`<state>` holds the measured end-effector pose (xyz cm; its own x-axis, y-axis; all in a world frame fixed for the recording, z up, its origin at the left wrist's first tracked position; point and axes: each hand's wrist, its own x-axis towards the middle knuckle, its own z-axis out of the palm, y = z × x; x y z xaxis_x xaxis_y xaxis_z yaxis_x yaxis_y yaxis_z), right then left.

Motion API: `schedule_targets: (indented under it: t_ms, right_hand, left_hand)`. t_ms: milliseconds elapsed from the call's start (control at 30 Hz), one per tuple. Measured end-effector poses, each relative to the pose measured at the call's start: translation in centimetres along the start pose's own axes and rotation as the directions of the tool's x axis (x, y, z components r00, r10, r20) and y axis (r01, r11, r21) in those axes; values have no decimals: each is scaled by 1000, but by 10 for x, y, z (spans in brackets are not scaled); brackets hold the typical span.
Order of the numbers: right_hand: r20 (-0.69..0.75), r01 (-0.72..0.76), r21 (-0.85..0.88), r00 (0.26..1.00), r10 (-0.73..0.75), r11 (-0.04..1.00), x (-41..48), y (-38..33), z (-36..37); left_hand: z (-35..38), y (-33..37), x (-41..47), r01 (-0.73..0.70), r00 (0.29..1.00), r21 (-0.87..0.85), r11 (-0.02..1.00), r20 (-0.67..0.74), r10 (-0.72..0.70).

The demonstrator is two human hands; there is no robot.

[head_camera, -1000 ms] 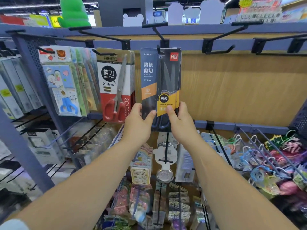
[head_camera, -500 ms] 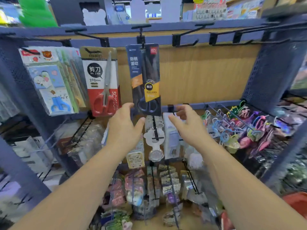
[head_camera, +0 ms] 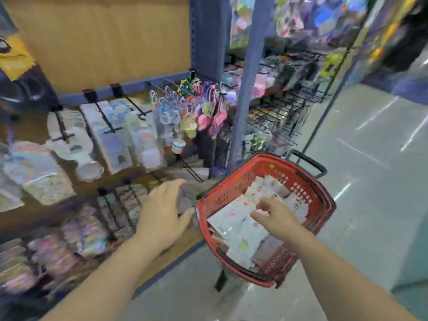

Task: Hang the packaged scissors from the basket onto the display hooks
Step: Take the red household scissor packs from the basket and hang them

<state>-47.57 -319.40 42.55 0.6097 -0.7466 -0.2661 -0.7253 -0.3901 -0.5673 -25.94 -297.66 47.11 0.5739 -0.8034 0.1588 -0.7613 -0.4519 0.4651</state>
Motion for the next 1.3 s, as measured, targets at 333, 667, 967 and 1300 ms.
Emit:
schedule_targets:
  t_ms: [333, 667, 967, 1300]
  right_hand:
    - [55, -52, -208, 996, 65, 977, 69, 187, -56]
    - [270, 364, -611, 931, -247, 703, 145, 269, -79]
    - [255, 421, -600, 906, -336, 680, 143, 285, -69]
    - [252, 317, -556, 945, -208, 768, 147, 265, -74]
  left_hand:
    - [194, 87, 47, 104, 911, 92, 990, 390, -132]
    - [346, 147, 75, 397, 649, 90, 914, 676, -349]
    - [420, 150, 83, 491, 613, 118, 863, 657, -439]
    - [359, 154, 96, 525, 792, -119, 843, 432, -432]
